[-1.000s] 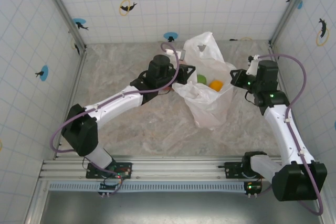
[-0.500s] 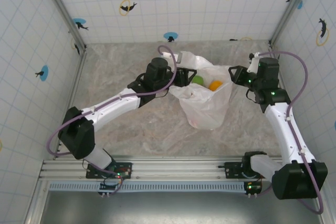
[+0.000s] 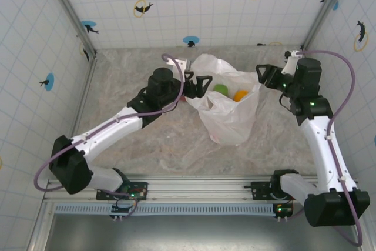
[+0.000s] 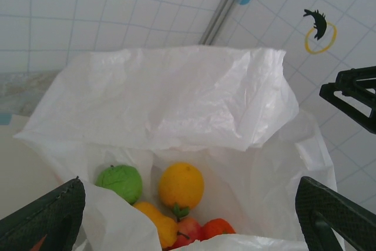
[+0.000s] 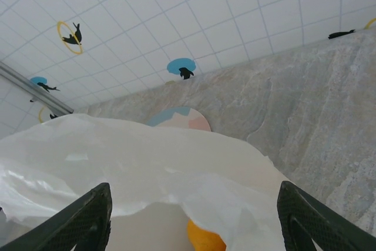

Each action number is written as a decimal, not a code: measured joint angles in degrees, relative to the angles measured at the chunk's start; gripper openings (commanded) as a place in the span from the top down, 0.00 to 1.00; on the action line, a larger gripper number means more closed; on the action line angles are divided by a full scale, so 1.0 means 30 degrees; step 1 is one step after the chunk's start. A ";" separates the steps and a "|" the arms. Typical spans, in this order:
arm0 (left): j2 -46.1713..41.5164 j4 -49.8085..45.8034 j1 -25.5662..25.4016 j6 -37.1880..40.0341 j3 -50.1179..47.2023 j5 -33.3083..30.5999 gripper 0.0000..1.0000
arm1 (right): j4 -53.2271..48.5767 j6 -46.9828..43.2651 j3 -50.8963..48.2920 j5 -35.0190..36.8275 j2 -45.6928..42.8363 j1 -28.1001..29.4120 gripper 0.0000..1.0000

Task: Place the fruits into the plastic bag

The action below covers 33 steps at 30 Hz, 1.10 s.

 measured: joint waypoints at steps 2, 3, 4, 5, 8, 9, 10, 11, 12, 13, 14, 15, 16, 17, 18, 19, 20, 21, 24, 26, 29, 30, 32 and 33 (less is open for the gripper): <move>-0.0619 -0.0007 0.0248 0.0131 -0.0401 -0.0131 0.02 | -0.0095 -0.0138 0.0313 0.0051 -0.0044 -0.0007 0.20; -0.0925 0.0000 0.0408 0.0204 -0.0583 -0.0197 0.02 | -0.0197 -0.0240 0.0503 0.0102 -0.0066 -0.0022 0.18; -0.1151 0.0007 0.0561 0.0219 -0.0707 -0.0284 0.03 | -0.0262 -0.0357 0.0678 0.0211 -0.0095 -0.0073 0.17; -0.1319 0.0044 0.0699 0.0240 -0.0809 -0.0379 0.02 | -0.0321 -0.0474 0.0816 0.0299 -0.0131 -0.0124 0.16; -0.1843 0.0146 0.1231 0.0291 -0.1180 -0.0714 0.02 | -0.0444 -0.0874 0.0969 0.0867 -0.0270 -0.0401 0.14; -0.1996 0.0153 0.1472 0.0284 -0.1326 -0.0816 0.02 | -0.0517 -0.1027 0.0969 0.1042 -0.0299 -0.0546 0.13; -0.2120 0.0153 0.1785 0.0277 -0.1479 -0.0940 0.02 | -0.0619 -0.1151 0.0976 0.1275 -0.0306 -0.0714 0.12; -0.2200 0.0240 0.2076 0.0248 -0.1654 -0.0998 0.02 | -0.0707 -0.1253 0.0969 0.1377 -0.0306 -0.0889 0.11; -0.2273 0.0262 0.2441 0.0182 -0.1872 -0.1086 0.02 | -0.0787 -0.1282 0.0969 0.1494 -0.0306 -0.1086 0.09; -0.2324 0.0262 0.2834 0.0087 -0.2091 -0.1158 0.02 | -0.0838 -0.1377 0.0969 0.1632 -0.0306 -0.1319 0.08; -0.2353 0.0255 0.3169 -0.0044 -0.2295 -0.1268 0.02 | -0.0845 -0.1399 0.0962 0.1705 -0.0306 -0.1501 0.07; -0.2390 0.0255 0.3570 -0.0182 -0.2572 -0.1435 0.02 | -0.0823 -0.1435 0.0918 0.1858 -0.0306 -0.1734 0.06; -0.2477 0.0262 0.3963 -0.0291 -0.2892 -0.1566 0.02 | -0.0787 -0.1479 0.0816 0.1931 -0.0313 -0.1960 0.05; -0.2572 0.0248 0.4284 -0.0379 -0.3191 -0.1676 0.02 | -0.0692 -0.1479 0.0648 0.2040 -0.0350 -0.2171 0.03; -0.2710 0.0204 0.4641 -0.0495 -0.3541 -0.1865 0.02 | -0.0605 -0.1501 0.0372 0.2127 -0.0393 -0.2426 0.01; -0.2856 0.0175 0.4998 -0.0663 -0.3854 -0.2011 0.02 | -0.0532 -0.1486 0.0029 0.2273 -0.0459 -0.2681 0.00; -0.3031 0.0204 0.5340 -0.0750 -0.4204 -0.2135 0.02 | -0.0503 -0.1421 -0.0291 0.2397 -0.0503 -0.2907 0.00; -0.3242 0.0248 0.5683 -0.0831 -0.4575 -0.2310 0.02 | -0.0372 -0.1399 -0.0707 0.2499 -0.0546 -0.3147 0.00; -0.3774 0.0299 0.6951 -0.1173 -0.5639 -0.3009 0.02 | -0.0044 -0.1158 -0.2076 0.2878 -0.0597 -0.3716 0.00; -0.3876 0.0379 0.7701 -0.1319 -0.6273 -0.3643 0.02 | 0.0481 -0.0918 -0.3118 0.3235 -0.0656 -0.3883 0.00; -0.3883 0.0430 0.8553 -0.1479 -0.7286 -0.4663 0.02 | 0.1647 -0.0444 -0.5268 0.3971 -0.0984 -0.3912 0.00; -0.3883 0.0430 0.8757 -0.1523 -0.7672 -0.5129 0.02 | 0.1967 -0.0313 -0.6003 0.4255 -0.1093 -0.3905 0.00; -0.3898 0.0459 0.9012 -0.1486 -0.8386 -0.6171 0.02 | 0.2557 -0.0095 -0.7286 0.4874 -0.1195 -0.3840 0.00; -0.3963 0.0583 0.9041 -0.1304 -0.8830 -0.6834 0.02 | 0.2900 -0.0022 -0.7963 0.5304 -0.1195 -0.3796 0.00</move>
